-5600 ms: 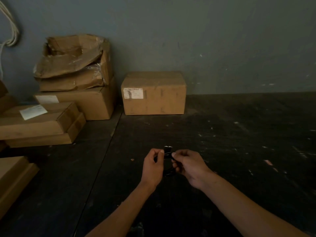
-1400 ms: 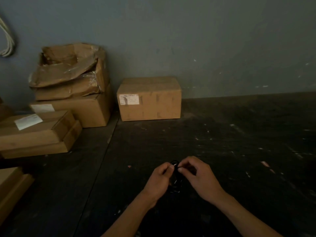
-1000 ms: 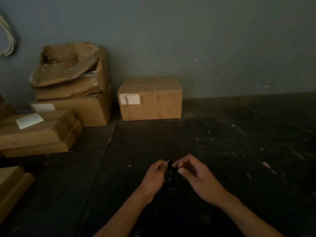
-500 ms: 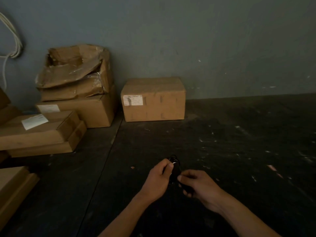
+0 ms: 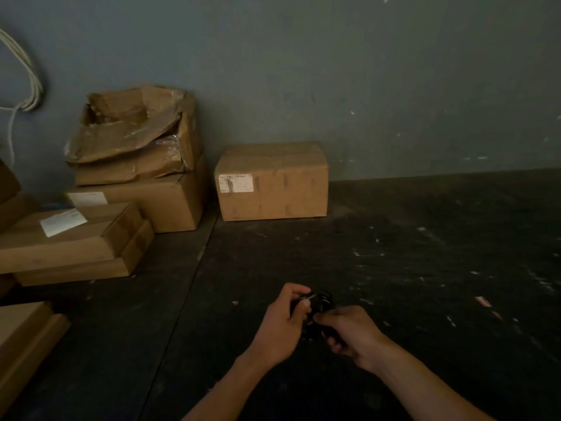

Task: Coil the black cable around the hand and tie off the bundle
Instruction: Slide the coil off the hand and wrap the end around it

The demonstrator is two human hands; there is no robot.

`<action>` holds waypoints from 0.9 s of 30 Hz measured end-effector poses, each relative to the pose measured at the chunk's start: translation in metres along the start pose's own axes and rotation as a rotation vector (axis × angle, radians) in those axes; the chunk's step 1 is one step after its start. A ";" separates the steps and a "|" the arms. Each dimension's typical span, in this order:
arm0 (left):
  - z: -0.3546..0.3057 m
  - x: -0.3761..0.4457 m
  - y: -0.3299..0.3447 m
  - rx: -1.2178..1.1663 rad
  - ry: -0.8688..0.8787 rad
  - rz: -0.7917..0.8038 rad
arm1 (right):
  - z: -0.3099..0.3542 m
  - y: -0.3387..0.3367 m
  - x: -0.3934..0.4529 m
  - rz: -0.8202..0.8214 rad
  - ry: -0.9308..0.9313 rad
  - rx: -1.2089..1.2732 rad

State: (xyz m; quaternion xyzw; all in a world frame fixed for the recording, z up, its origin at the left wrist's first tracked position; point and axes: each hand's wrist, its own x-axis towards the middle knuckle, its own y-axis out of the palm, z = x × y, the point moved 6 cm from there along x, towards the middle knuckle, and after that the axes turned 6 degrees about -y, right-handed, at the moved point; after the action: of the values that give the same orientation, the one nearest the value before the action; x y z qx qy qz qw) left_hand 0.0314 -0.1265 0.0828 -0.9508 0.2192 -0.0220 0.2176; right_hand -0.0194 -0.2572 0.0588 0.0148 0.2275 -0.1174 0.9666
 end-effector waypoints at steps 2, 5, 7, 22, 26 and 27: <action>0.001 0.000 0.002 0.033 0.009 -0.021 | 0.000 0.002 0.002 -0.021 -0.010 0.043; 0.002 -0.001 0.002 0.030 0.023 -0.089 | -0.003 0.005 0.004 -0.033 -0.013 0.114; 0.001 -0.003 0.002 -0.013 0.018 -0.096 | -0.005 0.008 0.006 -0.020 0.002 0.161; 0.011 -0.010 -0.001 -0.250 -0.112 -0.181 | -0.012 0.012 0.003 0.024 0.055 0.336; 0.013 -0.010 -0.005 -0.325 -0.149 -0.206 | -0.009 0.011 0.001 0.029 0.022 0.207; 0.013 -0.009 -0.006 -0.330 -0.151 -0.215 | -0.007 0.011 -0.001 0.046 0.014 0.178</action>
State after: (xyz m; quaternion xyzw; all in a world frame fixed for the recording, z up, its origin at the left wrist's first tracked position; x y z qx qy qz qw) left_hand 0.0272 -0.1122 0.0740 -0.9904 0.1004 0.0627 0.0712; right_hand -0.0204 -0.2455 0.0529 0.1066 0.2228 -0.1148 0.9622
